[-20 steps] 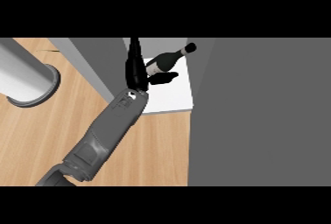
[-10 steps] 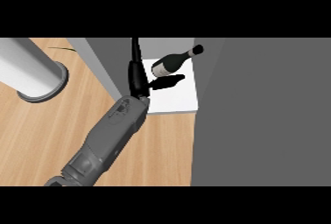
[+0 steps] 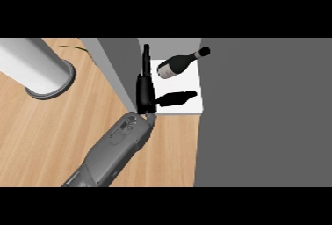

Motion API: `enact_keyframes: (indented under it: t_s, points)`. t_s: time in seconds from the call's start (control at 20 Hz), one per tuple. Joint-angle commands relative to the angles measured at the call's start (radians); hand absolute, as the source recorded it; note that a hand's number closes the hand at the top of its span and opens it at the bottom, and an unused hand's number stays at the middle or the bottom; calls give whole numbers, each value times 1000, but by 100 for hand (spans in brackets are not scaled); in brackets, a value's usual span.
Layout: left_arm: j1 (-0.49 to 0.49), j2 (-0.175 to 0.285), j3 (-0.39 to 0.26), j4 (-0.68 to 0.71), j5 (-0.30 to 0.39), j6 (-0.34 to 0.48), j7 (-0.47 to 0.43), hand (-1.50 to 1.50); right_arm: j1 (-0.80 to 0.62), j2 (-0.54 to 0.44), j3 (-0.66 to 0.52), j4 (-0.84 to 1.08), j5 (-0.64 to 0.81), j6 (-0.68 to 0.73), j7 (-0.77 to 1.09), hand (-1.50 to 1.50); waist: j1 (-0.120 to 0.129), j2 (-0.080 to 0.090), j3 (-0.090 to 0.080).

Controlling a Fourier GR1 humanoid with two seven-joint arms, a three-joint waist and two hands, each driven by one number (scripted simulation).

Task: Pick up the wine, place it into the cabinet and close the cabinet

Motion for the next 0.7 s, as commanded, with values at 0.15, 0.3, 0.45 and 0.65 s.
enact_keyframes:
  t_s: [0.15, 0.3, 0.45, 0.65]
  points:
    - [150, 18, -65, -252, -17, -52, 40, -150, -9, -20, -9, -203, -13, -91, 134, -150, 21, -2, 0]
    - [232, 53, -111, -424, -46, 3, 111, -150, 31, -24, -32, -131, 23, -38, 30, -150, 19, -4, 1]
    - [346, 101, -135, -498, -45, -45, 82, -150, 3, -20, 24, -207, 70, -109, 115, -150, 23, -2, -1]
    - [444, 202, -203, -695, -77, -63, 154, -150, 5, -19, 32, -191, 94, -120, 98, -150, 25, -4, 0]
